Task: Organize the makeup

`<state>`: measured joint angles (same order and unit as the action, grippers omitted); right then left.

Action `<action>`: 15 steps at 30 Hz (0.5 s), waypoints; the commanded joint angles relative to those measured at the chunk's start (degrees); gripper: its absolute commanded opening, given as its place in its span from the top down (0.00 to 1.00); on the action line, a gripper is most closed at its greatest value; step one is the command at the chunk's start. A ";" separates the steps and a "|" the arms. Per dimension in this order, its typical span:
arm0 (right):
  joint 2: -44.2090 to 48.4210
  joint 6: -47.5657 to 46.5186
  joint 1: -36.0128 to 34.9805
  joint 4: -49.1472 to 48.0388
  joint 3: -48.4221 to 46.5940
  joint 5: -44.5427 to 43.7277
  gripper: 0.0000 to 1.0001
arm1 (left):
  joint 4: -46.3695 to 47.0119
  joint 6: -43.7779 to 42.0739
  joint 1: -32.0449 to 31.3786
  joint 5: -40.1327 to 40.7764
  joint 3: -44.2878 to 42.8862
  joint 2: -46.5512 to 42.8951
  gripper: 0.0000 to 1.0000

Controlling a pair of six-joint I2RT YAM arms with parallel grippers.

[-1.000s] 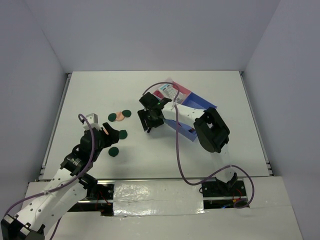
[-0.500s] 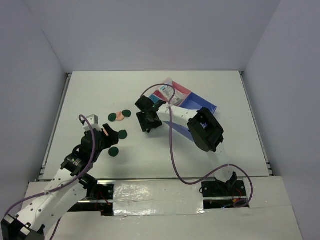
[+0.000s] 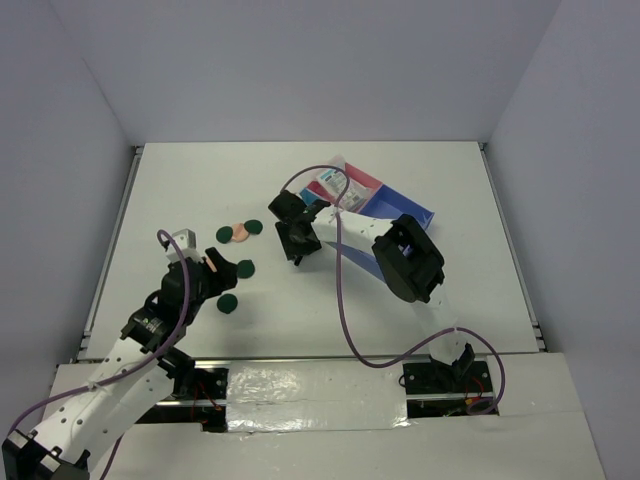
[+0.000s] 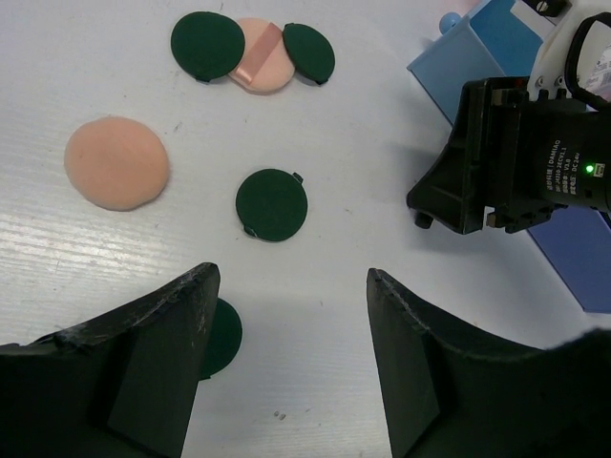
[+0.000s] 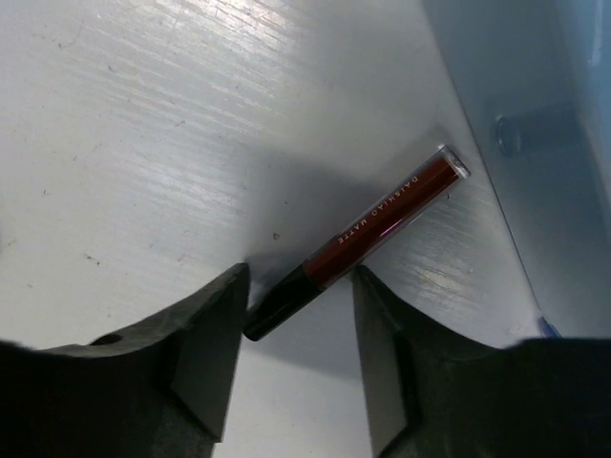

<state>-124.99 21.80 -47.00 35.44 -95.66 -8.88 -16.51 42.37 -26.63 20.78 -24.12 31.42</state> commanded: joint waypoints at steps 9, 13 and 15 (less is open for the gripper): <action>-0.70 -1.06 -0.37 -1.95 1.61 2.37 0.68 | 2.45 -0.09 0.35 0.67 -0.23 -0.04 0.25; 0.53 -3.25 -0.37 -3.01 3.54 4.40 0.75 | 3.24 -0.27 0.35 0.50 -0.23 0.83 0.25; 1.67 -4.39 -0.37 -3.88 4.25 5.19 0.78 | 3.68 -0.36 0.35 0.49 -0.14 1.01 0.25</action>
<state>-124.36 19.07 -47.00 32.88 -93.95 -7.29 -15.75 42.30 -26.63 20.78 -24.12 32.16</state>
